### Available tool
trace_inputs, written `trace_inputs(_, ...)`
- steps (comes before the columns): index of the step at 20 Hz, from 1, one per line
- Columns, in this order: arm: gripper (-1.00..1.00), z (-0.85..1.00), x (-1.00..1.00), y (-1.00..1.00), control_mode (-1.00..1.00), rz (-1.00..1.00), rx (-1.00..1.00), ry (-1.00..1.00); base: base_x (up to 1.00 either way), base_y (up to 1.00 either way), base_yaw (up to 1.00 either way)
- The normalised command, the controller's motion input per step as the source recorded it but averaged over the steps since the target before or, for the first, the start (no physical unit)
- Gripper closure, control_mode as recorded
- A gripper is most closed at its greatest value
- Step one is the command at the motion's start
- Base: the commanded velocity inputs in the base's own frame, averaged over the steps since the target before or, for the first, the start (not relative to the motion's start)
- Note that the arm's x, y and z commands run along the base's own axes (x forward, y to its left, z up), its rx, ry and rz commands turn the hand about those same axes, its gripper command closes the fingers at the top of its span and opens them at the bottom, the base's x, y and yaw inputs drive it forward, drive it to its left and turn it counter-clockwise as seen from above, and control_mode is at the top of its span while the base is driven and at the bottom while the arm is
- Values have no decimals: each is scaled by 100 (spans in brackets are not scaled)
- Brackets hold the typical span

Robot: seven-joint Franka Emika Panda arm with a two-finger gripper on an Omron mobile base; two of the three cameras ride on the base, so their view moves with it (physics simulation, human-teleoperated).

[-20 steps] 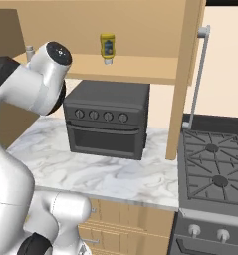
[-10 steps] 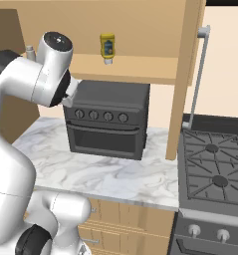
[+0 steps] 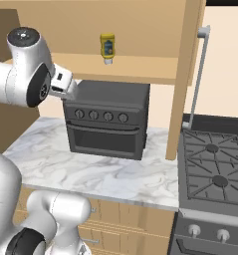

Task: Move the shaker and mustard from the cabinet to the dining counter.

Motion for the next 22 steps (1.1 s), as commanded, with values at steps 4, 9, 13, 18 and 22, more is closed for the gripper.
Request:
trace_inputs(4,-100,0,0,-16,-100,-14,-23,-20,0,0,0)
trace_inputs(9,-100,0,4,-27,-100,-15,-20,-11,0,0,0)
trace_inputs(13,-100,0,2,-29,-100,-13,-15,-13,0,0,0)
trace_inputs(18,-100,11,0,-25,-100,-13,-6,-9,0,0,0)
trace_inputs(22,-100,39,0,-10,-100,-16,0,-3,0,0,0)
